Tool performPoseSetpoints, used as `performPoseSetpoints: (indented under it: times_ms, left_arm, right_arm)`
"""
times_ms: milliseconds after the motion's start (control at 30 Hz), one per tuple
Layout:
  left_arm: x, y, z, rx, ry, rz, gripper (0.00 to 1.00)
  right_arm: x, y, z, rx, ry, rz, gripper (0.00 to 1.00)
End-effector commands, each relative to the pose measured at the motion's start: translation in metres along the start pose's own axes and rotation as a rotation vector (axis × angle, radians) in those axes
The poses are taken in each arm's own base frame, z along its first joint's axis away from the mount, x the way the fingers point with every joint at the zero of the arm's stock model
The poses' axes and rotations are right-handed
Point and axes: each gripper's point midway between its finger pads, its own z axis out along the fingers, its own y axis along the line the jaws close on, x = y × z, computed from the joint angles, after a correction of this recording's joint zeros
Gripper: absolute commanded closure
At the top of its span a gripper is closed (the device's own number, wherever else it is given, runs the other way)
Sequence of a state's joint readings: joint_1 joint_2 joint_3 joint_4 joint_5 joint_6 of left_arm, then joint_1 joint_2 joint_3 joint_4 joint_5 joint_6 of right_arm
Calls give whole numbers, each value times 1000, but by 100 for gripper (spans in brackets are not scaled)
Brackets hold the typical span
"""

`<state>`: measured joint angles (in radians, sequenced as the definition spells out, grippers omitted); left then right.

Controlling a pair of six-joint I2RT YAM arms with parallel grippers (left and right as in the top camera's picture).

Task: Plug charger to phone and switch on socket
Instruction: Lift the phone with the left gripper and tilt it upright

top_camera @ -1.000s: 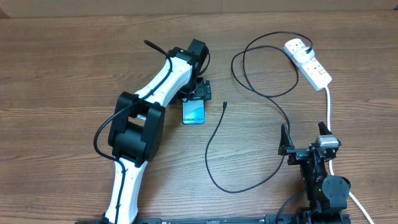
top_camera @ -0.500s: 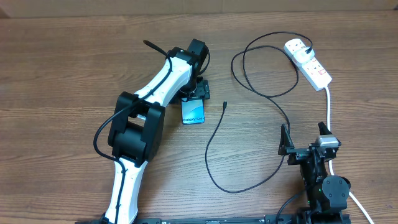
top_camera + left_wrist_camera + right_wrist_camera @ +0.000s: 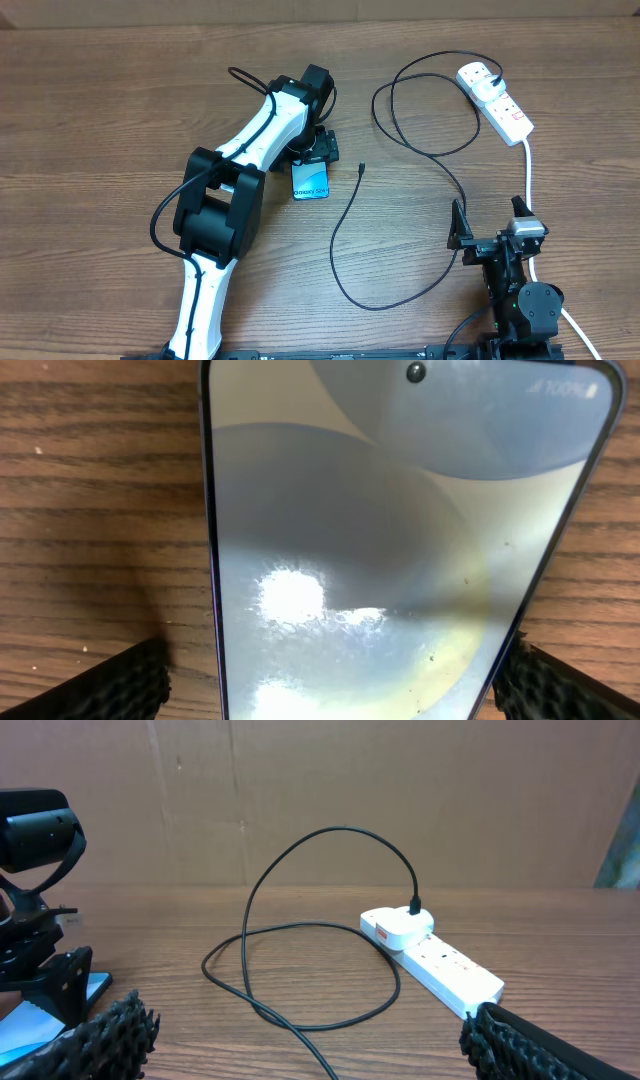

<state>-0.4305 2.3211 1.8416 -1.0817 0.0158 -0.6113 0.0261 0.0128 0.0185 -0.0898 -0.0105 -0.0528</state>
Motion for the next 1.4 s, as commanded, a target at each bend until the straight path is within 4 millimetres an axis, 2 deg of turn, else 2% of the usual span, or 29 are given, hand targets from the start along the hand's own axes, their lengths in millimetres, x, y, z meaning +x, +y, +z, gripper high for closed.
performPoseSetpoints:
  times_ms: [0,67,133,200,367,467,633,833,1167,1267,1367]
  left_arm:
    - [11,-1,14,9,45,-19,5]
    - [11,-1,14,8,45,-16,6]
    - [12,-3,14,7,44,0,0]
    - [14,-4,14,-1,39,25,0]
    - [15,-6,14,-39,11,46,4]
    - [15,-7,14,-40,10,45,11]
    - [15,-5,14,-43,14,22,13]
    - [16,-3,14,-49,19,23,23]
    - [16,6,14,-98,11,31,23]
    - [16,6,14,-98,11,31,28]
    - [16,6,13,-96,11,31,28]
  right_arm:
    - [1,-3,0,14,-6,-4,0]
    - [1,-3,0,13,-6,-4,0]
    - [1,-3,0,13,-6,-4,0]
    - [1,-3,0,13,-6,-4,0]
    - [1,-3,0,14,-6,-4,0]
    - [1,-3,0,13,-6,-4,0]
    - [1,-3,0,14,-6,-4,0]
    - [1,-3,0,13,-6,-4,0]
    - [1,-3,0,13,-6,-4,0]
    - [1,-3,0,14,-6,-4,0]
    - [1,-3,0,13,-6,-4,0]
